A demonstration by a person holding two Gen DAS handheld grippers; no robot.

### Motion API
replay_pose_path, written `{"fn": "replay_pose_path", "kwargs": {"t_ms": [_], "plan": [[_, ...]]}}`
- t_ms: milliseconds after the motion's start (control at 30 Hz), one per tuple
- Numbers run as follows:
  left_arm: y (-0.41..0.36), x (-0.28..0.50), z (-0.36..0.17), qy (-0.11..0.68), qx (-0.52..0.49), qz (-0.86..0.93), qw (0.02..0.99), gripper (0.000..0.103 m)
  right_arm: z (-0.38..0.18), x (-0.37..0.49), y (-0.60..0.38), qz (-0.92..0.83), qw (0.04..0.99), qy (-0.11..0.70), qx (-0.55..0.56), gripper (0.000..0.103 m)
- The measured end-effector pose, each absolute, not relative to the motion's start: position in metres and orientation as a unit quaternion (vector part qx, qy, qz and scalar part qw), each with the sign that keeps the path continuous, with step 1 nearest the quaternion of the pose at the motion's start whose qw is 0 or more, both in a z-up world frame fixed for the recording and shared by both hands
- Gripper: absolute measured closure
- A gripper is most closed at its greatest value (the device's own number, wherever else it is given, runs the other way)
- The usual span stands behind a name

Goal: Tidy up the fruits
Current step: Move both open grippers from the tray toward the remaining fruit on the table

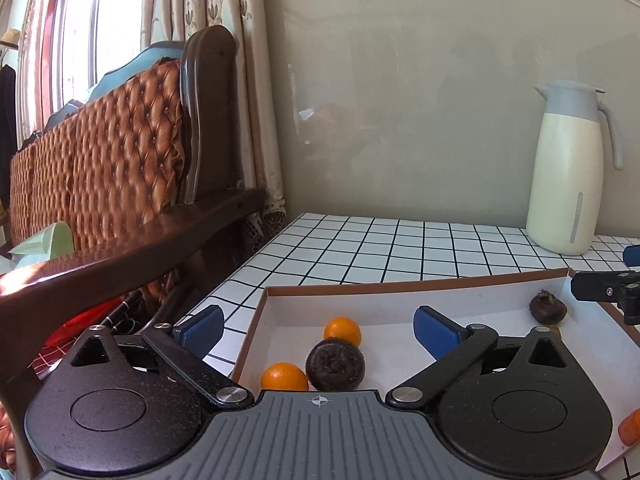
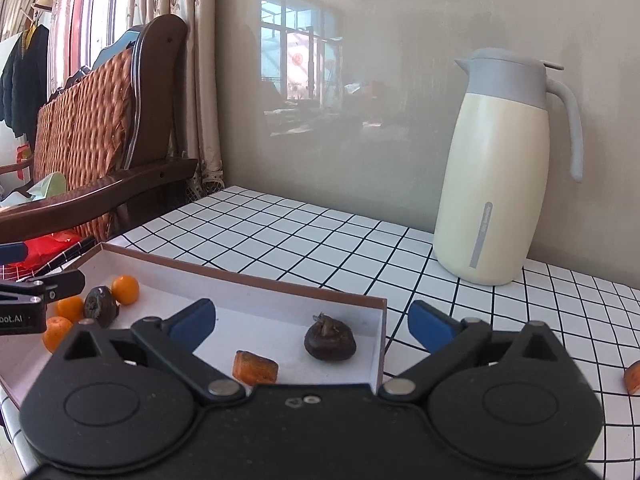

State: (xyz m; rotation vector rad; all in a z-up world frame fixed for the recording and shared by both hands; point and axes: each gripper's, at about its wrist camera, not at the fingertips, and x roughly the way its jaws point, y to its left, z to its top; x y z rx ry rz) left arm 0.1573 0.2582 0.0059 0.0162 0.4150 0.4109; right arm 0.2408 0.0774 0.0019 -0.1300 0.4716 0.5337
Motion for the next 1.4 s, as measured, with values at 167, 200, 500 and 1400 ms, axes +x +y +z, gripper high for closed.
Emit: {"fn": "replay_pose_path", "kwargs": {"t_ms": [167, 200, 500, 1400], "plan": [[0.26, 0.155, 0.007, 0.201, 0.002, 0.206, 0.958, 0.0, 0.003, 0.239, 0.078, 0.265, 0.934, 0.233, -0.061, 0.006], [0.26, 0.155, 0.007, 0.201, 0.001, 0.206, 0.958, 0.0, 0.003, 0.239, 0.078, 0.266, 0.933, 0.234, -0.062, 0.006], [0.26, 0.154, 0.007, 0.201, -0.004, 0.21, 0.957, 0.0, 0.005, 0.234, 0.081, 0.274, 0.932, 0.229, -0.062, 0.006], [0.155, 0.183, 0.02, 0.183, 0.0, 0.127, 0.975, 0.0, 0.015, 0.235, 0.0, 0.21, 0.953, 0.211, -0.055, 0.006]]}}
